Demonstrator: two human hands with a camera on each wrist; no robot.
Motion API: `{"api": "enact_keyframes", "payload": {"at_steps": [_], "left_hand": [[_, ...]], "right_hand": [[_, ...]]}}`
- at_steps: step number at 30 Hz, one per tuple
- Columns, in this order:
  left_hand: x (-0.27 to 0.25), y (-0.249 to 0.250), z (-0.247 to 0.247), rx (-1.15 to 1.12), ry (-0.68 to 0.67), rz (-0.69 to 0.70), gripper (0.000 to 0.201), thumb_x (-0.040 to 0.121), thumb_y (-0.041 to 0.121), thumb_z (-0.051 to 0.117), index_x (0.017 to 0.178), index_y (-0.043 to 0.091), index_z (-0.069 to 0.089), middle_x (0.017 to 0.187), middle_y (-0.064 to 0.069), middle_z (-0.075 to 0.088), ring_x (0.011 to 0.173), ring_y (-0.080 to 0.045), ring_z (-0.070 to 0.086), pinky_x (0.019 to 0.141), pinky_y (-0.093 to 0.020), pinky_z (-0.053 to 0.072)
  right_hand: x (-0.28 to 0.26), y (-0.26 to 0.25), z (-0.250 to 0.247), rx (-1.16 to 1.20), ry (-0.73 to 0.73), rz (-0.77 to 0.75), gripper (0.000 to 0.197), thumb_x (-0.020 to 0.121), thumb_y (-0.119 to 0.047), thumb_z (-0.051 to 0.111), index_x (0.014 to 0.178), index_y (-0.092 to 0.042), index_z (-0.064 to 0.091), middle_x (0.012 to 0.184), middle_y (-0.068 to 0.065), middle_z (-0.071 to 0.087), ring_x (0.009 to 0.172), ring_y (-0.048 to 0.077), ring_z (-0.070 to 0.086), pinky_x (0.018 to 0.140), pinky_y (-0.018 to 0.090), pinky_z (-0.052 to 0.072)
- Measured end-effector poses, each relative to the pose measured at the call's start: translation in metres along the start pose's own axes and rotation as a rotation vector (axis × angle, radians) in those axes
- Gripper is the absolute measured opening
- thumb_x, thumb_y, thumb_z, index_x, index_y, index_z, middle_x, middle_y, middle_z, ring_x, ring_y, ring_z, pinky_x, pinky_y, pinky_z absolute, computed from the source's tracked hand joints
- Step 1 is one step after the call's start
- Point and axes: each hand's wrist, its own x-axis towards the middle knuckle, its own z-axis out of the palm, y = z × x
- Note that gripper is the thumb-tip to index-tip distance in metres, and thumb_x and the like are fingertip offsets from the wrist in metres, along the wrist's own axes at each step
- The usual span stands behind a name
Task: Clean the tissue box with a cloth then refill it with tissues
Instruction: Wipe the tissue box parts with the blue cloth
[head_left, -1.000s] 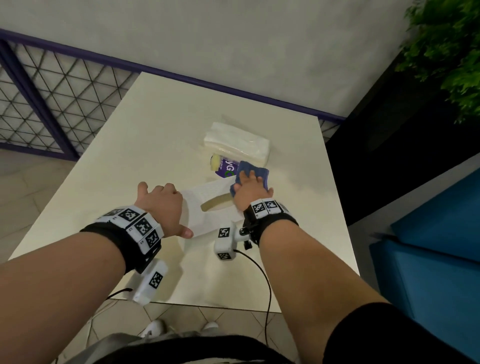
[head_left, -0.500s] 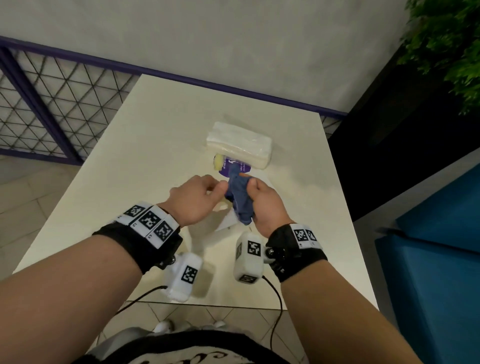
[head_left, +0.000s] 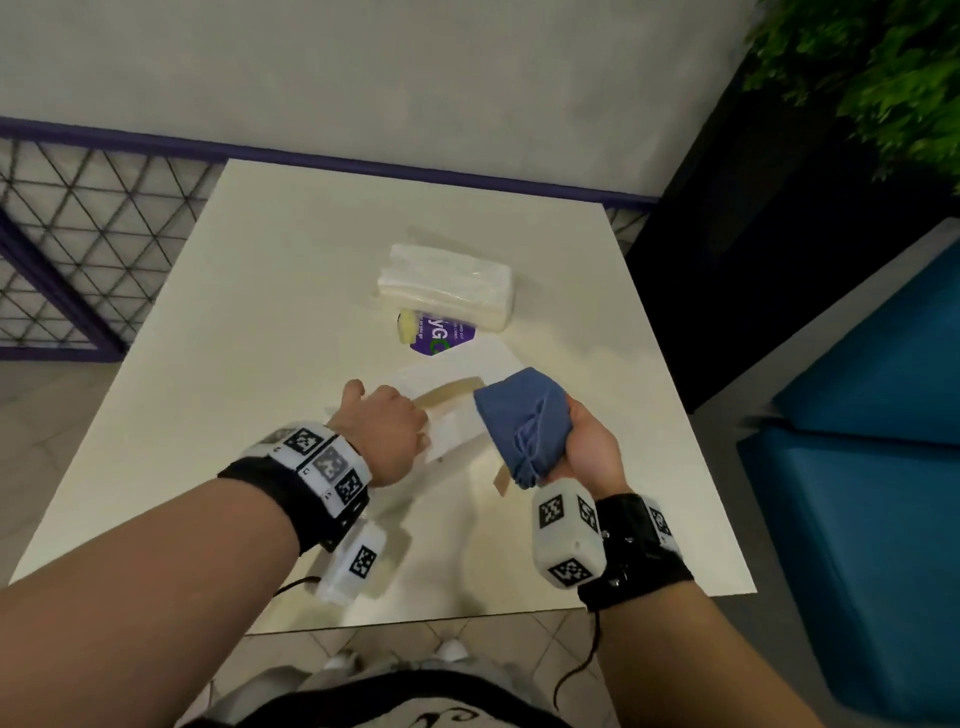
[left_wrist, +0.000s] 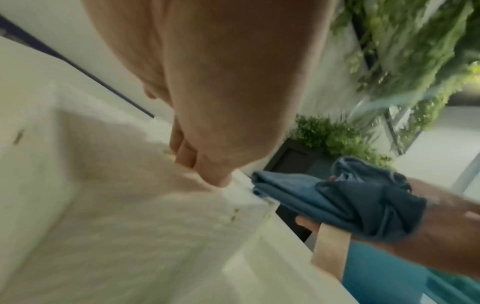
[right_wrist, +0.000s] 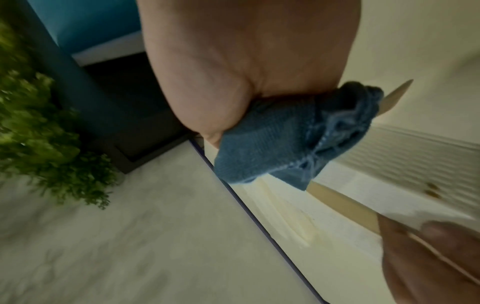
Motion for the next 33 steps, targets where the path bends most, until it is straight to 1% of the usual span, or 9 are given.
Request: {"api": "enact_keyframes", "payload": {"at_steps": [3, 6, 10, 16, 19, 23, 25, 27, 33], "left_hand": [[0.001, 0.004, 0.010, 0.108, 0.035, 0.059, 0.035, 0.097, 0.031, 0.030, 0.129, 0.021, 0.040, 0.125, 0.002, 0.055, 0.126, -0.021, 0.034, 0.094, -0.045, 0.025], [0.003, 0.007, 0.013, 0.097, 0.113, 0.119, 0.047, 0.100, 0.032, 0.027, 0.144, 0.019, 0.022, 0.129, 0.000, 0.053, 0.123, -0.021, 0.037, 0.095, -0.040, 0.028], [0.001, 0.010, 0.012, 0.056, 0.041, 0.211, 0.054, 0.101, 0.026, 0.022, 0.152, 0.023, 0.001, 0.137, 0.000, 0.047, 0.105, -0.024, 0.057, 0.092, -0.037, 0.030], [0.008, -0.004, -0.005, -0.432, 0.011, 0.112, 0.049, 0.103, 0.025, 0.027, 0.151, 0.031, 0.018, 0.146, -0.005, 0.043, 0.126, -0.027, 0.046, 0.103, -0.038, 0.029], [0.008, -0.016, -0.034, -0.656, 0.069, 0.136, 0.049, 0.103, 0.029, 0.028, 0.152, 0.024, 0.019, 0.152, -0.005, 0.038, 0.136, -0.023, 0.038, 0.113, -0.032, 0.025], [0.007, -0.019, -0.074, -0.850, 0.198, 0.119, 0.044, 0.103, 0.024, 0.033, 0.146, 0.018, 0.037, 0.145, 0.002, 0.045, 0.130, -0.013, 0.044, 0.101, -0.016, 0.028], [0.002, -0.019, -0.087, -0.942, 0.224, 0.130, 0.036, 0.103, 0.019, 0.035, 0.137, 0.018, 0.049, 0.130, 0.004, 0.056, 0.116, -0.009, 0.050, 0.093, -0.015, 0.033], [-0.005, -0.022, -0.092, -1.025, 0.234, 0.139, 0.037, 0.102, 0.016, 0.037, 0.137, 0.021, 0.049, 0.129, 0.009, 0.055, 0.120, -0.006, 0.048, 0.100, -0.019, 0.034], [-0.017, -0.025, -0.089, -1.061, 0.221, 0.103, 0.041, 0.101, 0.013, 0.040, 0.142, 0.019, 0.043, 0.138, 0.015, 0.043, 0.129, -0.001, 0.036, 0.105, -0.017, 0.022]], "right_hand": [[-0.004, -0.010, -0.020, 0.136, 0.092, 0.086, 0.028, 0.094, -0.024, 0.045, 0.115, -0.007, 0.051, 0.099, 0.016, 0.058, 0.072, 0.029, 0.064, 0.050, 0.032, 0.054], [-0.003, -0.016, -0.030, 0.199, 0.125, 0.017, 0.043, 0.098, -0.035, 0.045, 0.125, -0.002, 0.052, 0.110, 0.015, 0.061, 0.084, 0.026, 0.062, 0.060, 0.031, 0.051], [-0.011, -0.026, -0.028, 0.243, 0.111, -0.098, 0.045, 0.099, -0.030, 0.044, 0.132, 0.000, 0.050, 0.091, 0.017, 0.063, 0.070, 0.030, 0.059, 0.060, 0.034, 0.049], [-0.026, -0.029, -0.013, 0.039, 0.035, -0.222, 0.027, 0.101, -0.032, 0.040, 0.114, -0.013, 0.056, 0.063, 0.012, 0.064, 0.046, 0.027, 0.058, 0.059, 0.039, 0.044], [-0.032, -0.024, 0.008, -0.246, -0.009, -0.424, 0.021, 0.096, -0.044, 0.044, 0.101, -0.035, 0.063, 0.078, 0.012, 0.067, 0.069, 0.032, 0.060, 0.069, 0.047, 0.045], [-0.042, -0.008, 0.059, -0.569, -0.330, -0.353, 0.071, 0.085, -0.071, 0.042, 0.146, -0.036, 0.035, 0.125, 0.007, 0.056, 0.117, 0.025, 0.051, 0.095, 0.044, 0.043], [-0.047, 0.008, 0.074, -0.989, -0.382, -0.531, 0.063, 0.100, -0.050, 0.031, 0.154, -0.031, 0.004, 0.163, -0.004, -0.001, 0.149, 0.013, -0.003, 0.122, 0.038, 0.008], [-0.041, 0.014, 0.074, -1.225, -0.368, -0.748, 0.060, 0.104, -0.037, 0.027, 0.150, -0.032, -0.011, 0.152, -0.013, -0.030, 0.140, 0.007, -0.030, 0.118, 0.031, -0.011], [0.022, -0.051, 0.074, -1.133, -0.079, -0.722, 0.058, 0.104, -0.037, 0.028, 0.153, -0.031, -0.002, 0.160, 0.006, -0.022, 0.148, 0.027, -0.019, 0.122, 0.045, 0.002]]}}
